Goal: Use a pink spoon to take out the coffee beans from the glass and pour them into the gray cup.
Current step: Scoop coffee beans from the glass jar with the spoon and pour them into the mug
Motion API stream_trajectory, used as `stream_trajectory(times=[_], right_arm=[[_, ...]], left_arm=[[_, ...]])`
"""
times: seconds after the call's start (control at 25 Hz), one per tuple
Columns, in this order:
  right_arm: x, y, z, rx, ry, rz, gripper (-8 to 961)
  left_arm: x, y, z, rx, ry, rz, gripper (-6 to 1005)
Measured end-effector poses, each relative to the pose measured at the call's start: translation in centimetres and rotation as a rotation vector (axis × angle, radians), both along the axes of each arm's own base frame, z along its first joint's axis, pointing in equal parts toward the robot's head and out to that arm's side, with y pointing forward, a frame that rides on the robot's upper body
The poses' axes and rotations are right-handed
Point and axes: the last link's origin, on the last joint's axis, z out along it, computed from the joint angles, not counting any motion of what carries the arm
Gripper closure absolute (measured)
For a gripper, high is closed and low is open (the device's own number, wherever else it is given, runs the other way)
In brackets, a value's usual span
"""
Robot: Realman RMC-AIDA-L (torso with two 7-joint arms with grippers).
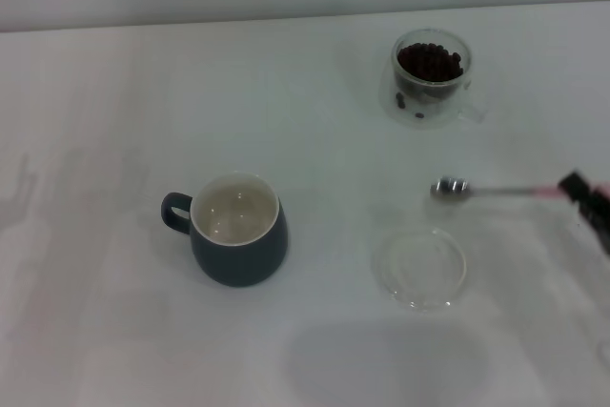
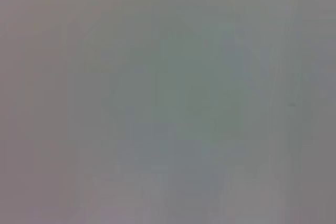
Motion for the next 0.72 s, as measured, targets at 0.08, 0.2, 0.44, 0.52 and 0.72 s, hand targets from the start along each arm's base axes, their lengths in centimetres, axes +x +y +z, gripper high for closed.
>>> stream_trajectory(times=[0.08, 0.2, 0.44, 0.52, 0.72], right_arm=[[-0.1, 1.0, 0.7, 0.011, -0.020, 0.032, 816], [-0.9, 4.3, 2.8, 0.041, -0.098, 0.125, 816], [-2.6, 11.0, 6.8, 0.072, -0.298, 0.230, 816], [-3.1, 12.8, 7.4, 0.055, -0.374, 0.243, 816], [-4.2, 16.3, 8.8, 0.014, -0.589, 0.273, 816]], left_arm=[[-0.1, 0.0, 0.1, 0.004, -0.002, 0.003, 231], [-0.1, 0.0, 0.1, 0.009, -0.006, 0.008, 232], [-0.1, 0.0, -0.2, 0.001, -0.016, 0.018, 232], [-0.1, 0.0, -0.2, -0.001, -0.018, 0.020, 232], [-0.3, 0.0, -0.3, 0.001, -0.031, 0.037, 232]])
